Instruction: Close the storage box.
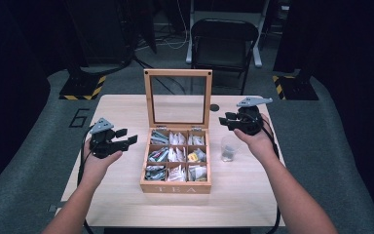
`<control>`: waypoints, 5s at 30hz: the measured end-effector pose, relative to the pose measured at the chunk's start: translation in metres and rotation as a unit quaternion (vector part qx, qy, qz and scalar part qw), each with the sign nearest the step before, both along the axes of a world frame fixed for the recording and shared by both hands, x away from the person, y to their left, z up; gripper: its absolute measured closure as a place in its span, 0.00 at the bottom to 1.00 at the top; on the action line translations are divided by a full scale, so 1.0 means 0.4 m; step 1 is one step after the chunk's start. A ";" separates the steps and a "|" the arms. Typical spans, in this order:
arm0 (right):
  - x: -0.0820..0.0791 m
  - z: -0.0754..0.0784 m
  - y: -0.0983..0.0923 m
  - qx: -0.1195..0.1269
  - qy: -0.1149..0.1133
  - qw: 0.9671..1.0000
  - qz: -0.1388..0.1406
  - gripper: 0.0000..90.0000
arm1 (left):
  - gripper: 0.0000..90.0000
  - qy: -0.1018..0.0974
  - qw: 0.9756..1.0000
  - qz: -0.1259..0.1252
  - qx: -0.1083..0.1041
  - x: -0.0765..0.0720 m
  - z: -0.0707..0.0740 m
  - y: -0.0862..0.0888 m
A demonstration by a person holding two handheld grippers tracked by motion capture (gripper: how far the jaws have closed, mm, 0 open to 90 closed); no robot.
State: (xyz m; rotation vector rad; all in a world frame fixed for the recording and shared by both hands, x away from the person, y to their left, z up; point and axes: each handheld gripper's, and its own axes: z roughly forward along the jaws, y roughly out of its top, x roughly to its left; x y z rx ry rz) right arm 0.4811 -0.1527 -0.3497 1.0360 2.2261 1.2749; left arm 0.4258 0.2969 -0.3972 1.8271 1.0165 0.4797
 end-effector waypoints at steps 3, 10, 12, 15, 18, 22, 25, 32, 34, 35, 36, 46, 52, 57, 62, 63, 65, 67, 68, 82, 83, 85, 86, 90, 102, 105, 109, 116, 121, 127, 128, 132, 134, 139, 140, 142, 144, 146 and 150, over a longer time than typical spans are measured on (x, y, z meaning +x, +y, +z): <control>0.013 0.005 0.007 -0.002 -0.001 1.000 0.001 0.69 | 0.48 0.001 1.000 0.000 0.000 0.000 0.000 0.000; 0.051 0.000 0.014 -0.002 0.005 1.000 -0.007 0.68 | 0.48 0.001 1.000 0.000 0.000 0.000 -0.001 -0.001; 0.055 0.000 0.016 0.000 0.007 1.000 -0.008 0.68 | 0.48 0.003 1.000 0.000 0.001 0.000 -0.001 -0.001; 0.070 -0.001 0.022 -0.002 0.004 1.000 -0.008 0.68 | 0.48 0.003 1.000 0.000 0.000 -0.001 0.000 -0.001; 0.085 -0.003 0.025 0.000 0.006 1.000 -0.010 0.67 | 0.48 0.004 1.000 0.000 -0.003 -0.004 0.000 0.000; 0.104 -0.007 0.032 0.001 0.011 1.000 -0.016 0.66 | 0.48 0.005 1.000 0.001 -0.002 -0.008 -0.001 0.005; 0.117 -0.006 0.037 0.002 0.009 1.000 -0.016 0.66 | 0.48 0.003 1.000 0.004 -0.001 -0.009 -0.001 0.010; 0.143 -0.018 0.049 0.000 0.019 1.000 -0.014 0.65 | 0.48 0.003 1.000 0.008 0.001 -0.016 0.000 0.020; 0.152 -0.024 0.052 -0.002 0.021 1.000 -0.011 0.65 | 0.48 0.004 1.000 0.009 0.001 -0.017 0.000 0.022; 0.154 -0.026 0.053 -0.003 0.024 1.000 -0.012 0.65 | 0.48 0.006 1.000 0.008 0.002 -0.018 0.001 0.025; 0.158 -0.028 0.054 -0.003 0.022 1.000 -0.010 0.65 | 0.48 0.005 1.000 0.009 0.001 -0.018 0.000 0.025; 0.182 -0.055 0.074 -0.013 0.030 0.999 -0.006 0.62 | 0.48 0.004 1.000 0.014 0.000 -0.021 -0.001 0.033; 0.196 -0.065 0.088 -0.016 0.030 0.999 -0.004 0.60 | 0.48 0.006 1.000 0.014 0.000 -0.022 -0.001 0.036; 0.202 -0.074 0.096 -0.018 0.031 0.999 -0.001 0.59 | 0.48 0.005 1.000 0.014 0.000 -0.024 -0.001 0.038; 0.206 -0.079 0.107 -0.014 0.031 0.999 0.001 0.58 | 0.48 0.007 1.000 0.015 0.001 -0.023 -0.005 0.042; 0.207 -0.080 0.108 -0.015 0.030 0.999 0.001 0.58 | 0.48 0.008 1.000 0.016 0.000 -0.023 -0.006 0.042; 0.211 -0.081 0.112 -0.018 0.028 0.999 0.003 0.58 | 0.48 0.007 1.000 0.016 -0.001 -0.023 -0.007 0.043; 0.213 -0.082 0.115 -0.017 0.029 0.999 0.001 0.57 | 0.48 0.008 1.000 0.017 0.000 -0.023 -0.007 0.044; 0.214 -0.083 0.117 -0.017 0.028 0.999 0.000 0.56 | 0.48 0.008 1.000 0.016 0.000 -0.023 -0.007 0.044; 0.225 -0.086 0.131 -0.018 0.027 0.999 -0.003 0.56 | 0.48 0.011 1.000 0.015 0.002 -0.024 -0.005 0.047; 0.226 -0.085 0.129 -0.013 0.029 0.999 -0.004 0.57 | 0.48 0.010 1.000 0.016 0.001 -0.024 -0.006 0.046; 0.224 -0.082 0.126 -0.012 0.033 0.999 -0.005 0.60 | 0.48 0.009 1.000 0.016 -0.001 -0.022 -0.007 0.044; 0.223 -0.081 0.125 -0.009 0.036 0.999 -0.006 0.61 | 0.48 0.009 1.000 0.016 0.000 -0.021 -0.008 0.044; 0.223 -0.079 0.120 -0.007 0.037 0.999 -0.013 0.68 | 0.48 0.010 1.000 0.014 0.002 -0.018 -0.009 0.042; 0.208 -0.070 0.119 -0.010 0.040 0.999 -0.019 0.73 | 0.48 0.009 1.000 0.011 0.004 -0.009 -0.006 0.030; 0.201 -0.071 0.118 -0.007 0.036 0.999 -0.018 0.73 | 0.48 0.010 1.000 0.010 0.005 -0.004 -0.002 0.025; 0.192 -0.071 0.116 -0.008 0.028 0.999 -0.014 0.73 | 0.48 0.007 1.000 0.005 0.007 0.002 0.011 0.019; 0.173 -0.068 0.113 -0.008 0.025 1.000 -0.005 0.73 | 0.48 0.002 1.000 0.006 0.007 0.013 0.026 0.007; 0.161 -0.066 0.111 -0.004 0.019 1.000 -0.005 0.72 | 0.48 0.004 1.000 0.006 0.006 0.020 0.028 0.001; 0.153 -0.066 0.107 0.013 0.018 1.000 -0.008 0.71 | 0.48 0.005 1.000 0.004 0.010 0.026 0.029 -0.004; 0.153 -0.066 0.108 0.012 0.019 1.000 -0.008 0.71 | 0.48 0.006 1.000 0.004 0.010 0.027 0.029 -0.005; 0.151 -0.060 0.109 0.015 0.014 1.000 -0.008 0.71 | 0.48 0.005 1.000 0.004 0.009 0.030 0.030 -0.007; 0.149 -0.055 0.111 0.014 0.012 1.000 -0.005 0.71 | 0.48 0.005 1.000 0.004 0.009 0.032 0.031 -0.007; 0.144 -0.052 0.110 0.013 0.012 1.000 -0.005 0.71 | 0.48 0.007 1.000 0.002 0.011 0.037 0.034 -0.012; 0.144 -0.052 0.110 0.013 0.012 1.000 -0.005 0.71 | 0.48 0.005 1.000 0.003 0.011 0.038 0.035 -0.014; 0.142 -0.052 0.108 0.015 0.011 1.000 -0.005 0.71 | 0.48 0.005 1.000 0.001 0.012 0.042 0.038 -0.019; 0.138 -0.049 0.106 0.017 0.009 1.000 -0.003 0.71 | 0.48 0.004 1.000 0.001 0.012 0.046 0.041 -0.023; 0.134 -0.045 0.105 0.018 0.008 1.000 -0.003 0.71 | 0.48 0.005 1.000 0.000 0.014 0.051 0.045 -0.026; 0.127 -0.038 0.102 0.023 0.005 1.000 -0.002 0.71 | 0.48 0.001 1.000 0.000 0.014 0.061 0.056 -0.035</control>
